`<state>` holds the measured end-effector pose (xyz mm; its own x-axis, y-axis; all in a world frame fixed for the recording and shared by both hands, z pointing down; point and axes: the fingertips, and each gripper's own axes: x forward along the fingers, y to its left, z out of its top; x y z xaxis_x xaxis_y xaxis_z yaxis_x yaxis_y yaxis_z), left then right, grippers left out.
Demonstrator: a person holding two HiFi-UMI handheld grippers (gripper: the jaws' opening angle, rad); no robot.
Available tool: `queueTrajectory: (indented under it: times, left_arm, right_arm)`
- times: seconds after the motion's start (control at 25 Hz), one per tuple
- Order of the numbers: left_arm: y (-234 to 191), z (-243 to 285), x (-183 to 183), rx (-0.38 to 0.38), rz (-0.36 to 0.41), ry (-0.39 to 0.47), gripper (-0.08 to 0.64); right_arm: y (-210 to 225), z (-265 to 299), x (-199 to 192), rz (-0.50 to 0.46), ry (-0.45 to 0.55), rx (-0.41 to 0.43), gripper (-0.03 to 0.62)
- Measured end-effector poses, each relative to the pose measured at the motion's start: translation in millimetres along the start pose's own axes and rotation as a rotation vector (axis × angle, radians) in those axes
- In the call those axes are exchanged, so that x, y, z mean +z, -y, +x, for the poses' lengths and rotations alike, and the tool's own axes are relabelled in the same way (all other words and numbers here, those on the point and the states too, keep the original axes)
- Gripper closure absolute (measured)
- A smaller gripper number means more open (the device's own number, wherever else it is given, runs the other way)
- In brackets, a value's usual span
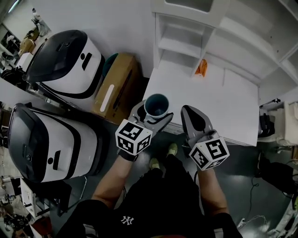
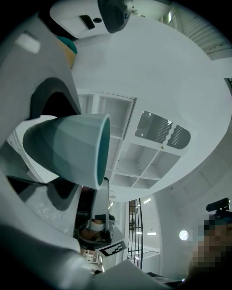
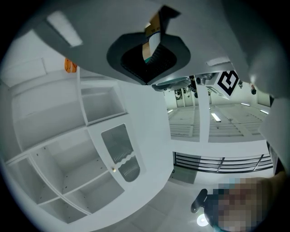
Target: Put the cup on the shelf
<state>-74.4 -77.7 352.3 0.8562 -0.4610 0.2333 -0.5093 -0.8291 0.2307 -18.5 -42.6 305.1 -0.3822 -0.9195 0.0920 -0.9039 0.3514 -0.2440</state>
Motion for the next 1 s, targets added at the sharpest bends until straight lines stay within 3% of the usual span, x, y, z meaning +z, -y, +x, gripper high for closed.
queueTrajectory:
  times: [0.52,1.0]
  left_arm:
    - [-62,112,6,0.043,-0.001,-0.009,0.175]
    - [-123,216,-8,0.082,0.010,0.027,0.175]
  right_arm:
    - [95,81,4,0.025,-0.029,0.062,0.581]
    - [189,134,-25,0.102,-0.075,0.077,0.581]
